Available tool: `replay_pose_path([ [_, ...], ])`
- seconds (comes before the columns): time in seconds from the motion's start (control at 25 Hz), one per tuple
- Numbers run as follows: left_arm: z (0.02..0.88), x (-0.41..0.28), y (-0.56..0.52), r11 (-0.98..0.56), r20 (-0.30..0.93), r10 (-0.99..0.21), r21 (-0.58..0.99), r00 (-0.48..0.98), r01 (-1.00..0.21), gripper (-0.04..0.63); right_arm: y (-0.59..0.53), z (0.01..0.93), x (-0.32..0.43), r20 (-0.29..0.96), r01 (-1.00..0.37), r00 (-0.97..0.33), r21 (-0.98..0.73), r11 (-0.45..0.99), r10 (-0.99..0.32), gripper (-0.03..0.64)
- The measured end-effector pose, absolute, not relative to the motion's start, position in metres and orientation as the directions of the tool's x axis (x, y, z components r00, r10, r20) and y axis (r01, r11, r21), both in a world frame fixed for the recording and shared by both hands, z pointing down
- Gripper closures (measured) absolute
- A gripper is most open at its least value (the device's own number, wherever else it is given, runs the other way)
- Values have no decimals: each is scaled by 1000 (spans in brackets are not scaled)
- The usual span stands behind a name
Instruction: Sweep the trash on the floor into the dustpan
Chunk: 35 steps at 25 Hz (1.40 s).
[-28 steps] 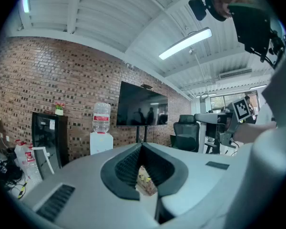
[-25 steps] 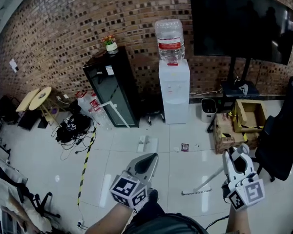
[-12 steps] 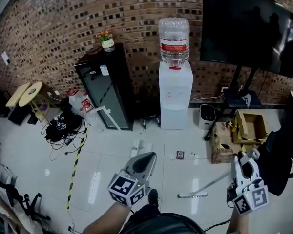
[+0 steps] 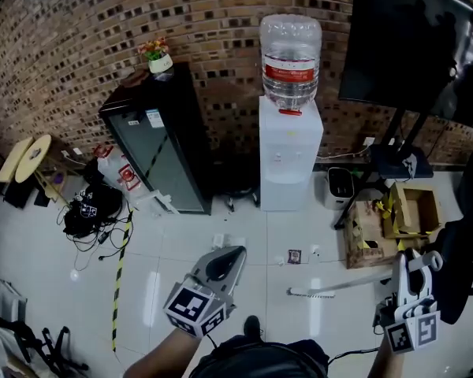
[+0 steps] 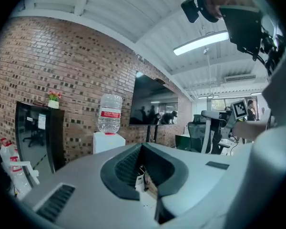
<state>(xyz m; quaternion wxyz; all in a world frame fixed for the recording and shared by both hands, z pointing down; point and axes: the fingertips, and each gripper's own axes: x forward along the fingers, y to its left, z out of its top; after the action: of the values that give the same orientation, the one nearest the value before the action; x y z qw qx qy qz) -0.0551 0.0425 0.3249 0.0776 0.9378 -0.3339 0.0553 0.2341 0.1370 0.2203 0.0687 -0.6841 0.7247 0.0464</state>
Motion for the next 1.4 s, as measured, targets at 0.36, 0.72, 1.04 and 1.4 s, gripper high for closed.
replay_pose_path([
  [0.36,342,16,-40,-778,202,-587,129,784,-615,591,31,240,269,-145,-991,-109,-55,118,-983,528],
  [0.72,337,62,-92,-704,201,-675,113,710,-701,591,-39,222,282,-232,-925,-331,-113,363,-915,528],
  [1.04,366,84,-124,-620,261,-735,113,626,-776,591,-87,258,290,-232,-811,-555,-65,582,-799,529],
  [1.4,406,76,-144,-541,302,-778,125,551,-832,591,-148,347,280,-107,-711,-697,-20,703,-709,531],
])
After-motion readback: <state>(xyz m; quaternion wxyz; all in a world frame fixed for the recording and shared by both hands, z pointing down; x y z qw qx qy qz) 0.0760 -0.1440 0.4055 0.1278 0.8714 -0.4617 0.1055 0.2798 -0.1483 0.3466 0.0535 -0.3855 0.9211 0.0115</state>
